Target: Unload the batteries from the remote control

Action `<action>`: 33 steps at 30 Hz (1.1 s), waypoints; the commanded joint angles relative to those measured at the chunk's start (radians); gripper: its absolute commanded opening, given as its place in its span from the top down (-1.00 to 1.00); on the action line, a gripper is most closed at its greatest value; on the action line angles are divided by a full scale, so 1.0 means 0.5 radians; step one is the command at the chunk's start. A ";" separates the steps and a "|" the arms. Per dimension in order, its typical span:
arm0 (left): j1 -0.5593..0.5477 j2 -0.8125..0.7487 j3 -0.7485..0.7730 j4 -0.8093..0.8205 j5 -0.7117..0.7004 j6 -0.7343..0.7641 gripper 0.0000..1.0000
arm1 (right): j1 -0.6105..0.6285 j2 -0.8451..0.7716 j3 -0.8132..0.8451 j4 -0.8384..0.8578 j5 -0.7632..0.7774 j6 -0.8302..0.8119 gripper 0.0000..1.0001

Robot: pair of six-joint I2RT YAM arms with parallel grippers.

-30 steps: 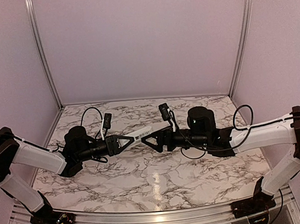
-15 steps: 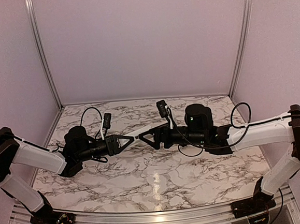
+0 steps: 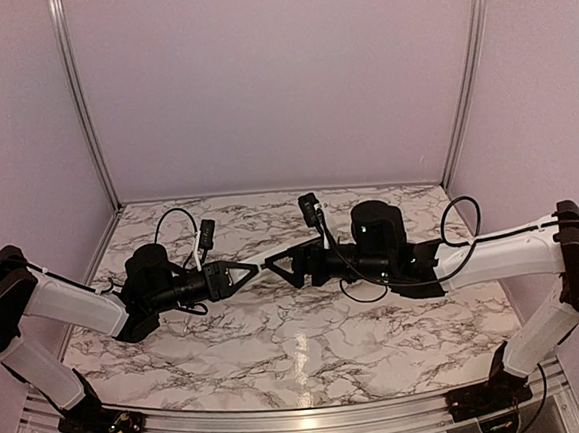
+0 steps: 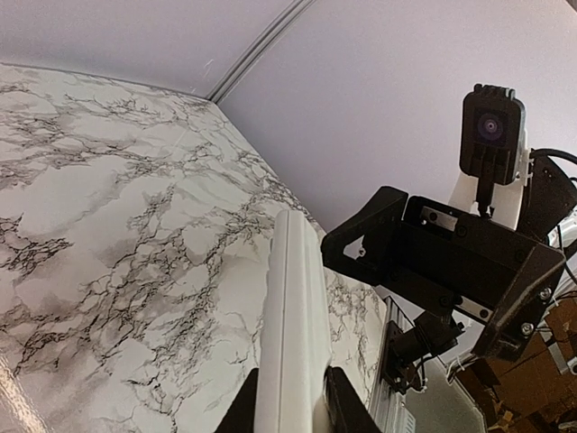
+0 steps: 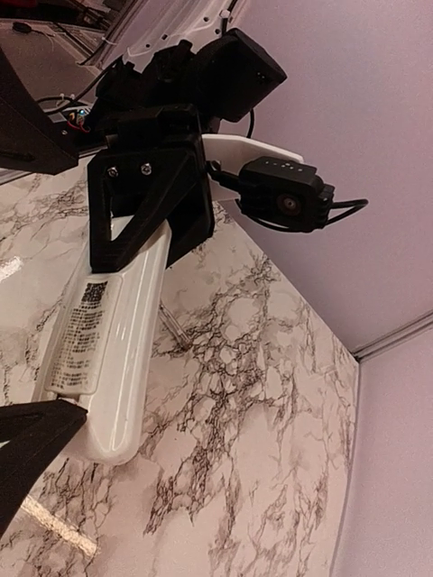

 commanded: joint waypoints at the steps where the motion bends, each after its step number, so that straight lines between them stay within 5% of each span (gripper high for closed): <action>1: -0.010 -0.073 0.010 0.054 0.039 0.005 1.00 | 0.021 0.040 0.066 -0.099 0.123 -0.026 -0.71; 33: -0.007 -0.059 0.008 0.111 0.082 -0.012 1.00 | 0.093 0.438 0.287 0.037 0.205 0.039 -0.71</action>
